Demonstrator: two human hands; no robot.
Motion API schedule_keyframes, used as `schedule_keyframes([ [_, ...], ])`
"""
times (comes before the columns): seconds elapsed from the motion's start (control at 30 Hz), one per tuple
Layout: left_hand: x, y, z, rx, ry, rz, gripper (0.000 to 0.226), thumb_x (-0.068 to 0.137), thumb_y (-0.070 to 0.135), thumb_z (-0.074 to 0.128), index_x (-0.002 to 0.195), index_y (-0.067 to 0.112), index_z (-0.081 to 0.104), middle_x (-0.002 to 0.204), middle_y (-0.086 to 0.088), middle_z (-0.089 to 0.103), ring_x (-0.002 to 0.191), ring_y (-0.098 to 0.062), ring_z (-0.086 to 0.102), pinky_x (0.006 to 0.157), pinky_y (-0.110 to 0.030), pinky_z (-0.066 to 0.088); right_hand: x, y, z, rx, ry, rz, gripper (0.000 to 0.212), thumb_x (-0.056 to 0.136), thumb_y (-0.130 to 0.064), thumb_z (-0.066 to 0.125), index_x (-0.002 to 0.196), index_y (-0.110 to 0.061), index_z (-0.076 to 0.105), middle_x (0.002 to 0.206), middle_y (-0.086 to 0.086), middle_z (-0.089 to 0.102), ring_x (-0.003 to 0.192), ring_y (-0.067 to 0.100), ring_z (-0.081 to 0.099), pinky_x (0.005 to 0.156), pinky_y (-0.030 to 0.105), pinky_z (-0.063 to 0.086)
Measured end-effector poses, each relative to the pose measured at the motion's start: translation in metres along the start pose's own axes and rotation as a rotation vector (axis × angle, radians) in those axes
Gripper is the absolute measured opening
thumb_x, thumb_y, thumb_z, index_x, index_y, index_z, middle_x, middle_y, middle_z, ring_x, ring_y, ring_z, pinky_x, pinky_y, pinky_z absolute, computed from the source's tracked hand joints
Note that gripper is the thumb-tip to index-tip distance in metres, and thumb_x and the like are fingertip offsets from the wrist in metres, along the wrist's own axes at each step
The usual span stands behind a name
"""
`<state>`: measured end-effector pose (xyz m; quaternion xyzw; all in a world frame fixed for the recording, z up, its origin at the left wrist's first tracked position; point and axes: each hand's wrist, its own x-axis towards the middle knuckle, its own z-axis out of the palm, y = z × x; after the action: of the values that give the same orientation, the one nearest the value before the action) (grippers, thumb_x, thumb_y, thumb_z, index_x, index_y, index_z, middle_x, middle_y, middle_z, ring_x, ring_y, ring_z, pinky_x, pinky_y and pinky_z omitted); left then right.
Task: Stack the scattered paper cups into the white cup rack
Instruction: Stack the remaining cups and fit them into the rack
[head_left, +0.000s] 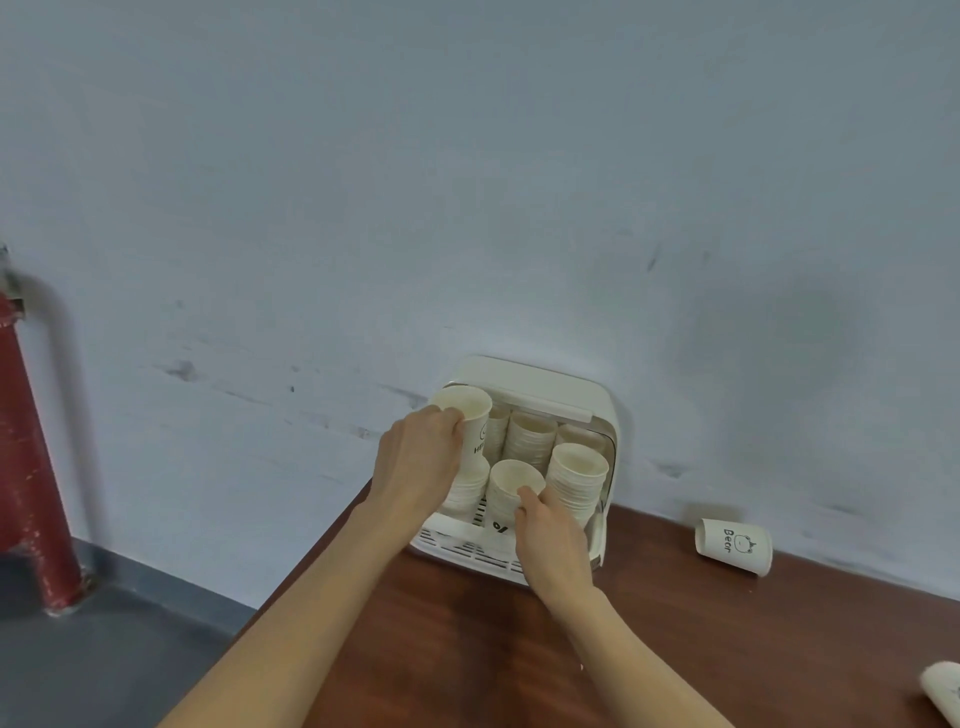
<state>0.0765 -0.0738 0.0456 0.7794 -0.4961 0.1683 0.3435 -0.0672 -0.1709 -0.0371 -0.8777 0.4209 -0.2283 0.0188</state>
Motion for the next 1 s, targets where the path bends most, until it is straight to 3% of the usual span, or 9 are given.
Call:
schedule_keyframes([
  [0.27, 0.003, -0.017, 0.039, 0.102, -0.106, 0.039, 0.019, 0.096, 0.014, 0.042, 0.098, 0.014, 0.061, 0.093, -0.005, 0.061, 0.083, -0.028, 0.058, 0.062, -0.033, 0.040, 0.000, 0.002, 0.006, 0.012, 0.015, -0.010, 0.030, 0.094, -0.010, 0.042, 0.123, -0.013, 0.045, 0.105, 0.007, 0.053, 0.084, 0.031, 0.055, 0.064, 0.036, 0.041],
  [0.57, -0.011, -0.024, 0.060, 0.216, -0.212, 0.009, 0.021, 0.097, 0.013, 0.042, 0.105, 0.015, 0.062, 0.099, -0.005, 0.061, 0.085, -0.028, 0.062, 0.065, -0.036, 0.048, -0.001, 0.001, 0.002, 0.022, -0.010, -0.004, 0.037, 0.096, -0.014, 0.040, 0.133, -0.013, 0.041, 0.115, 0.008, 0.053, 0.094, 0.032, 0.057, 0.070, 0.035, 0.039],
  [0.8, -0.019, -0.015, 0.059, 0.266, -0.288, 0.022, 0.020, 0.094, 0.009, 0.041, 0.105, 0.015, 0.056, 0.104, -0.006, 0.061, 0.089, -0.028, 0.062, 0.062, -0.033, 0.039, -0.001, 0.001, -0.005, 0.019, -0.074, -0.008, 0.041, 0.097, -0.016, 0.041, 0.137, -0.012, 0.035, 0.118, 0.011, 0.052, 0.103, 0.032, 0.054, 0.077, 0.036, 0.041],
  [1.0, -0.025, -0.009, 0.053, 0.193, -0.408, -0.040, 0.048, 0.092, 0.012, 0.042, 0.139, 0.019, 0.035, 0.123, -0.008, 0.055, 0.102, -0.030, 0.059, 0.067, -0.035, 0.039, -0.004, 0.001, -0.013, -0.022, -0.140, 0.001, 0.066, 0.093, -0.014, 0.043, 0.151, -0.016, 0.011, 0.128, 0.017, 0.048, 0.112, 0.035, 0.048, 0.087, 0.040, 0.041],
])
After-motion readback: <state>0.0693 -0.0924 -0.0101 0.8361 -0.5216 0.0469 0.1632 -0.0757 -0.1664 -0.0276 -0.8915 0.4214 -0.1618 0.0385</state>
